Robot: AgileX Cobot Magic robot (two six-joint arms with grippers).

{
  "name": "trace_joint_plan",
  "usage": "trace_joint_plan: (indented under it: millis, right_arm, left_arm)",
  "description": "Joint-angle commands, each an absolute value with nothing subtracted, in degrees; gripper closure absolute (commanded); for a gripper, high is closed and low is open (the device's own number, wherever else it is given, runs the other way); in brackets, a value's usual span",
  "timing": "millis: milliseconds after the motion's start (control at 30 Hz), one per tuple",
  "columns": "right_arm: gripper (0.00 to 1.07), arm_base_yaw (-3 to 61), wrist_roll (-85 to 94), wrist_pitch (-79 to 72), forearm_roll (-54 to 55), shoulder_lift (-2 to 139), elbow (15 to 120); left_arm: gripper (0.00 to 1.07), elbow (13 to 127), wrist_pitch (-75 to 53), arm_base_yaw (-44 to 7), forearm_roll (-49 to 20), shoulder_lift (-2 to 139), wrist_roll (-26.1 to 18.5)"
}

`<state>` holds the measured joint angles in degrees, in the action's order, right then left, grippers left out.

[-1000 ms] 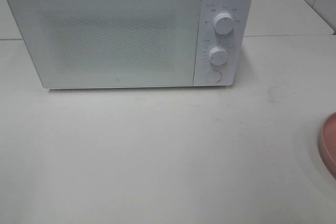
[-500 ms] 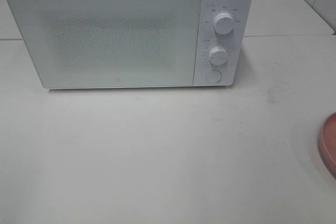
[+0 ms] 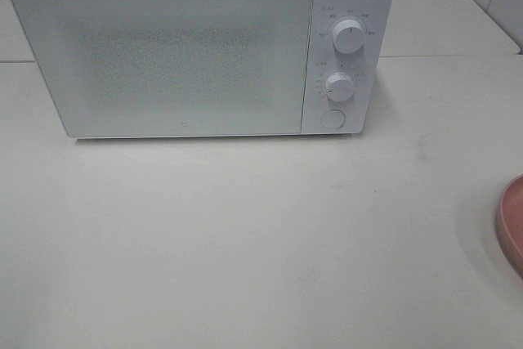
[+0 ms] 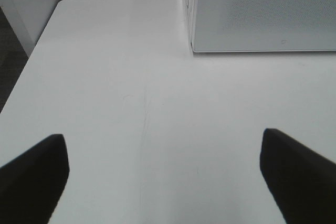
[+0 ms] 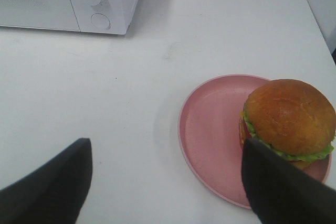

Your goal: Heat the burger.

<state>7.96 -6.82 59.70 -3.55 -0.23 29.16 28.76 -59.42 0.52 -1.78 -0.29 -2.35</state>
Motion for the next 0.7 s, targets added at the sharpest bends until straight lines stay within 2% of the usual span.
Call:
trace_joint_plan:
  millis: [33, 700]
  right_arm:
    - [0.32, 7.5, -6.5, 59.5, -3.5, -1.7, 29.0]
    - [0.32, 7.5, -6.5, 59.5, -3.5, -1.7, 29.0]
  left_arm:
    - [0.15, 28.7, -59.4, 0.7, -1.6, -1.7, -2.3]
    - [0.15, 28.7, -59.4, 0.7, -1.6, -1.7, -2.3]
